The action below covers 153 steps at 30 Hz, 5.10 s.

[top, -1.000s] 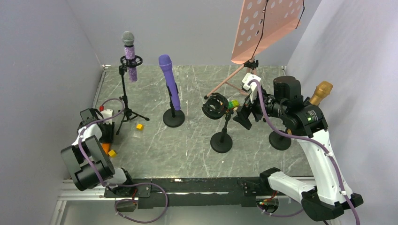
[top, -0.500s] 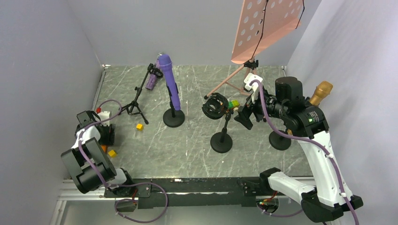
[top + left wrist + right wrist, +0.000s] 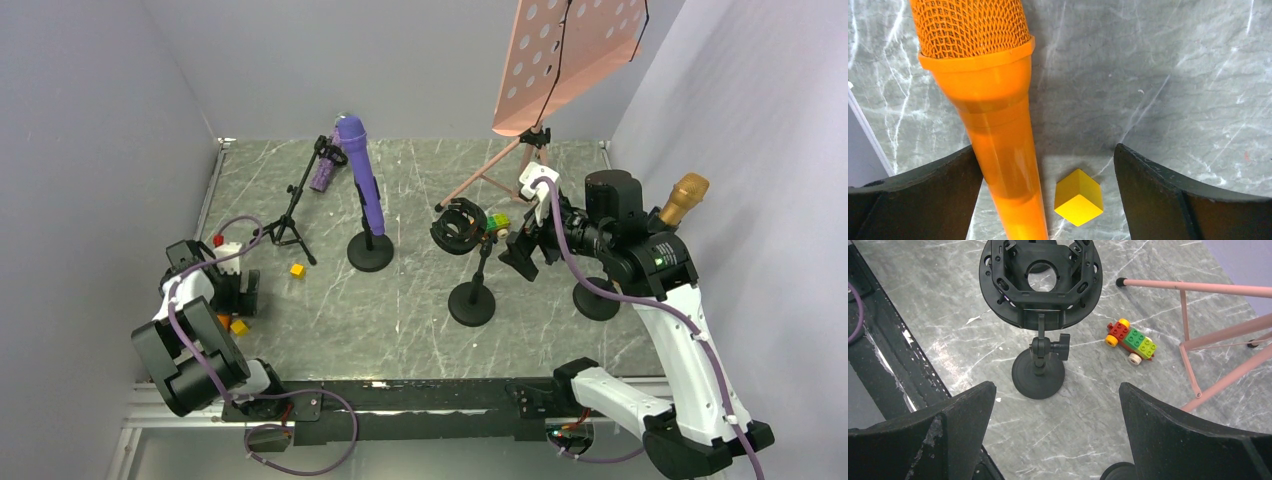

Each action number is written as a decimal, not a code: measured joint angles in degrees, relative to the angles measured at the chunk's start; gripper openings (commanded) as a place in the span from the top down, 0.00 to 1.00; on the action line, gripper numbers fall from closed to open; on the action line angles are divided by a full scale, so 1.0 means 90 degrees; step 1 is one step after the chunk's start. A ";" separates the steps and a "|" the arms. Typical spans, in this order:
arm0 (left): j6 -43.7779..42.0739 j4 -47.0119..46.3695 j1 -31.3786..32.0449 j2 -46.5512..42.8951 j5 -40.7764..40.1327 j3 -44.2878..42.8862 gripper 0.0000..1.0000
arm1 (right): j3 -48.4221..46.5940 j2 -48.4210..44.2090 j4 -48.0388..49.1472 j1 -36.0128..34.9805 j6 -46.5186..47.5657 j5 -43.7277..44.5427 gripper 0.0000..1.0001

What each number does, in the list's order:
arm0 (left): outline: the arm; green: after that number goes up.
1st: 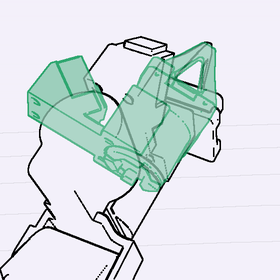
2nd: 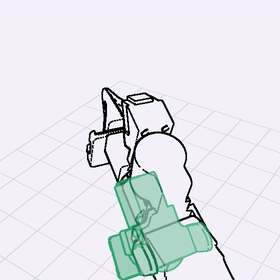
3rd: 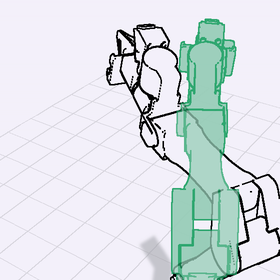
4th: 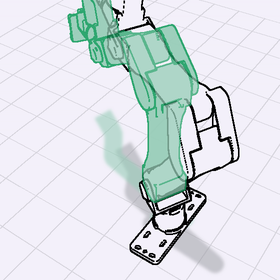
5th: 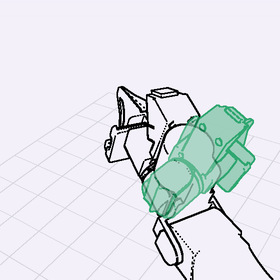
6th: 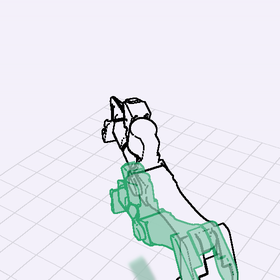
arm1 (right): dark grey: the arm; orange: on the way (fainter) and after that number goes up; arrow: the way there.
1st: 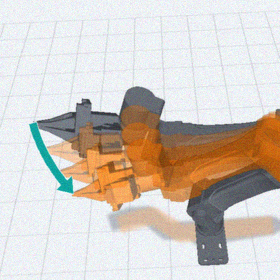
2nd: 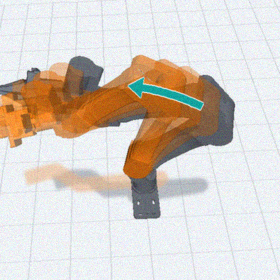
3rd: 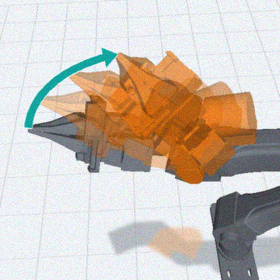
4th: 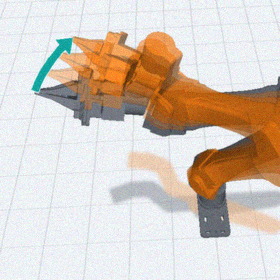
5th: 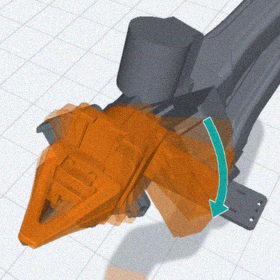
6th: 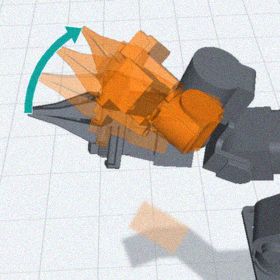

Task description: Remove the microphone from the stand

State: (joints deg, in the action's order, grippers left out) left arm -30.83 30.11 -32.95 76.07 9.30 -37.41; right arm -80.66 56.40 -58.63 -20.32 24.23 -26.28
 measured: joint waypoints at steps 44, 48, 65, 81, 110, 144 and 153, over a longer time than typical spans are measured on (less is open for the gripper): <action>0.1287 0.2387 0.3286 0.5452 0.1807 -0.9430 0.26 | -0.0323 0.0233 0.0068 0.0078 -0.0027 -0.0085 0.00; 0.1229 0.2382 0.3315 0.5629 0.1807 -0.9683 0.26 | -0.0323 0.0143 -0.0029 0.0228 -0.0027 -0.0083 0.00; 0.0984 0.2261 0.3402 0.6725 0.1729 -1.0329 0.58 | -0.0323 0.0291 -0.0209 0.0384 -0.0027 -0.0087 0.00; 0.1076 0.1309 0.3451 0.5362 0.2225 -0.8155 1.00 | -0.0323 0.0318 -0.0311 0.0522 0.0007 -0.0083 0.00; 0.4507 -0.8585 0.3337 0.3718 0.2584 -0.4053 1.00 | -0.1149 0.1307 -0.1904 0.0590 0.0695 0.0758 0.01; 0.3988 -1.1363 0.2924 0.2640 0.2630 -0.0850 0.20 | -0.1151 0.1834 -0.2040 0.0600 0.0746 0.0920 0.01; 0.3861 -1.0984 0.2618 0.1802 0.2708 -0.0335 0.01 | -0.1156 0.1775 -0.2038 0.0600 0.0746 0.0891 0.01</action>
State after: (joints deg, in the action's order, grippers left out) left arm 3.92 -68.75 -9.39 92.29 33.67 -40.42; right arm -91.07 72.38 -76.97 -14.92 30.94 -18.26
